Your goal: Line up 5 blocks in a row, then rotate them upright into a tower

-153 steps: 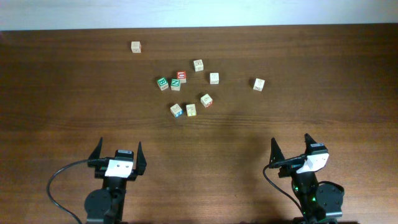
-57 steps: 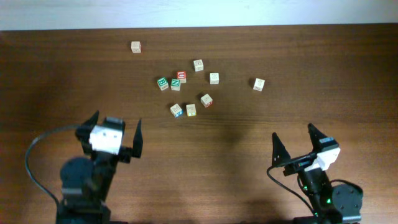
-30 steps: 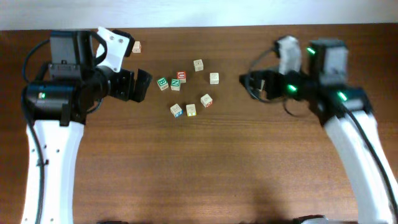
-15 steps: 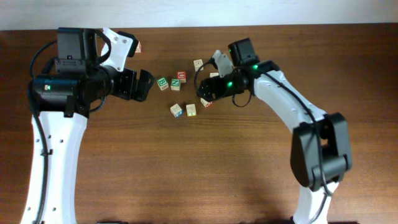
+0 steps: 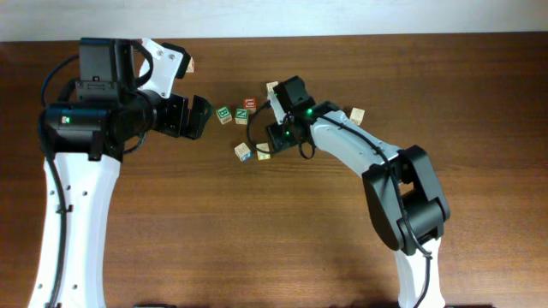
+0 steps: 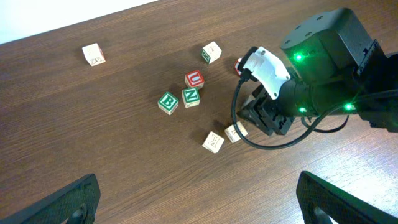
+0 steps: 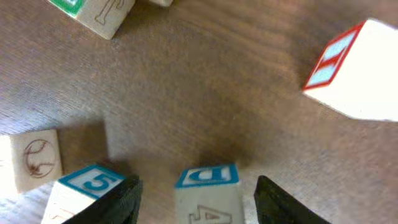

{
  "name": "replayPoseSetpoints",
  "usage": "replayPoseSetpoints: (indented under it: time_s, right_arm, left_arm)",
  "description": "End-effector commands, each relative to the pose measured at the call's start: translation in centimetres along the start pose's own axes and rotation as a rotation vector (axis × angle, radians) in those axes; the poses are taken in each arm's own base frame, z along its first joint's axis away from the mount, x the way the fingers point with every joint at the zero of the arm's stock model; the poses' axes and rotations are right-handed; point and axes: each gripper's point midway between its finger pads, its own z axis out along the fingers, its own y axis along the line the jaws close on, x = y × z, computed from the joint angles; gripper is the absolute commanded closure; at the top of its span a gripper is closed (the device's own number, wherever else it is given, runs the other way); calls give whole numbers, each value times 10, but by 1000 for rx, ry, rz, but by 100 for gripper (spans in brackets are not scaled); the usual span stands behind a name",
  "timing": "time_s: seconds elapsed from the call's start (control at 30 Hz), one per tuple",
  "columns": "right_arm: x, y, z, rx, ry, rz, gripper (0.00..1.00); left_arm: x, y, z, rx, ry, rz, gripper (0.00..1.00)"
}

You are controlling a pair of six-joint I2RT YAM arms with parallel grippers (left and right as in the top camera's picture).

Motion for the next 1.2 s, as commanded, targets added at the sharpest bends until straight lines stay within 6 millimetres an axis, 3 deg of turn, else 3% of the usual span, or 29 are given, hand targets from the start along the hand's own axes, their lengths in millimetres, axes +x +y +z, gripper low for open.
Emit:
replayPoseSetpoints:
  time_s: [0.0,0.23,0.37,0.53,0.67,0.83,1.07,1.17]
  right_arm:
    - [-1,-14,10,70,5,-1,51]
    - [3,-14,9,69,20,0,71]
    - [9,-13,-4,73,63,62,76]
    - [30,-12,-33,94,178,222,76]
    - [65,-13,-42,131,315,326,76]
    - [90,-16,-52,168,417,385,76]
    - [95,-48,-57,203,433,482,75]
    - [93,-52,-57,182,427,457,74]
  left_arm:
    - [-5,3,3,1,-3,-11,1]
    - [-4,4,7,3,5,-14,1]
    - [-4,4,7,3,4,-14,1]
    - [-5,4,7,2,1,-12,1]
    - [-5,4,7,2,1,-12,1]
    - [-5,4,7,2,-1,-12,1]
    - [-5,4,7,2,-1,-12,1]
    - [-6,4,7,1,-3,-11,1]
